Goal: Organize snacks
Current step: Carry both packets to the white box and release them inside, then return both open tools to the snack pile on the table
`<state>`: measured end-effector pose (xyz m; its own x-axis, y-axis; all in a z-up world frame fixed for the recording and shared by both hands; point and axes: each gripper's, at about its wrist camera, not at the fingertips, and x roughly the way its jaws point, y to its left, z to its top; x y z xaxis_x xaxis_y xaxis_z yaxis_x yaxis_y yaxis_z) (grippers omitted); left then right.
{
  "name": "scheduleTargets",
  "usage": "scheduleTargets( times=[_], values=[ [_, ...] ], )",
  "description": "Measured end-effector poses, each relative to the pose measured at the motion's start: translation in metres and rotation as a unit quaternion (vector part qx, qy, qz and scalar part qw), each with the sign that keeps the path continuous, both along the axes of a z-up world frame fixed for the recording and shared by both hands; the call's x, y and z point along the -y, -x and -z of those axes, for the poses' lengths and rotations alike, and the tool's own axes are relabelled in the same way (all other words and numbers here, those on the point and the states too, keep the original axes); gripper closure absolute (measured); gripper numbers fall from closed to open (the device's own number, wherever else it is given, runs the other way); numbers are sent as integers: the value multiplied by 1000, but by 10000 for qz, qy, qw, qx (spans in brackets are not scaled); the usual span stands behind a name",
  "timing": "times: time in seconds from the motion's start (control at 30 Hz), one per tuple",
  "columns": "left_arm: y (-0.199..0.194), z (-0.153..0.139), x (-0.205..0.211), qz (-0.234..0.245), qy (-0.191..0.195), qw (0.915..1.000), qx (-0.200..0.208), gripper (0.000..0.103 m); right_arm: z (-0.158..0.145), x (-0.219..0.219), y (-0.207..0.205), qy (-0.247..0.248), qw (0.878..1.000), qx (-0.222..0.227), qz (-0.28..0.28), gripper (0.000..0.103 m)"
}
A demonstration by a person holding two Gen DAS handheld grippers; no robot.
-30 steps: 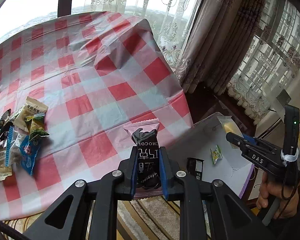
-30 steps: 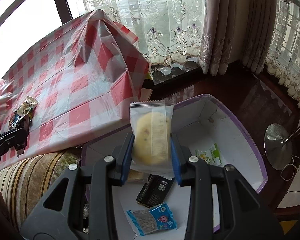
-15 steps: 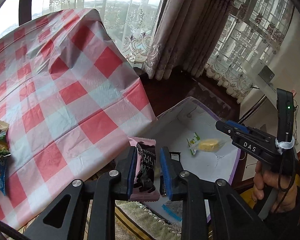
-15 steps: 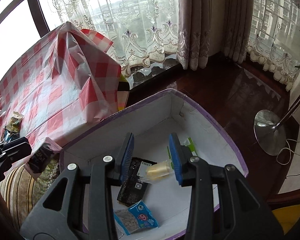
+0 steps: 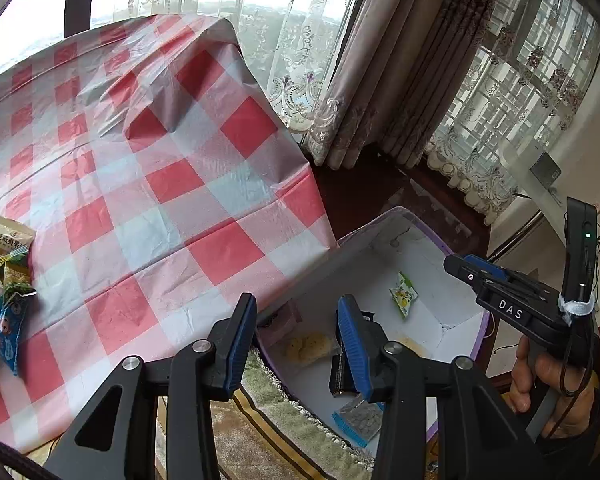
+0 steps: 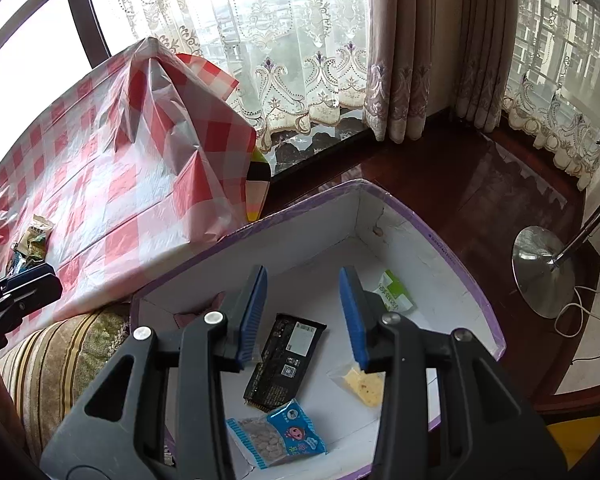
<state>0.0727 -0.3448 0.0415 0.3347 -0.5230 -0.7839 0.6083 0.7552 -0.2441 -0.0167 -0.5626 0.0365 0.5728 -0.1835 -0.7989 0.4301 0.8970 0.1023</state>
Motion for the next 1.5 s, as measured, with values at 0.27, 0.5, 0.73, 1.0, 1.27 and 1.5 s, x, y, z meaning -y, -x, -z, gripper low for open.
scheduleTargets(
  times=[0.27,0.5,0.73,1.0,1.27,1.5],
  values=[
    [10,-33,-17,-347,63,9952,915,38,-23,-37,-12,463,9979,191,-407,37],
    [15,-64,-49,-922,407,9756,1952,19,-48,-82,-30,1227,9907,399,-427,24],
    [6,-75,-93,-1395,444,9571,2501,16,-63,-119,-46,1278,9862,776,-707,12],
    [-16,-69,-156,-2037,423,9515,2265,16,-56,-157,-74,435,9868,868,-1295,12],
    [-30,-57,-219,-2655,300,9366,2266,16,-51,-202,-100,21,9789,931,-1818,12],
    [-45,-35,-279,-3377,98,9227,1858,16,-44,-240,-122,-90,9716,811,-2220,12]
  ],
)
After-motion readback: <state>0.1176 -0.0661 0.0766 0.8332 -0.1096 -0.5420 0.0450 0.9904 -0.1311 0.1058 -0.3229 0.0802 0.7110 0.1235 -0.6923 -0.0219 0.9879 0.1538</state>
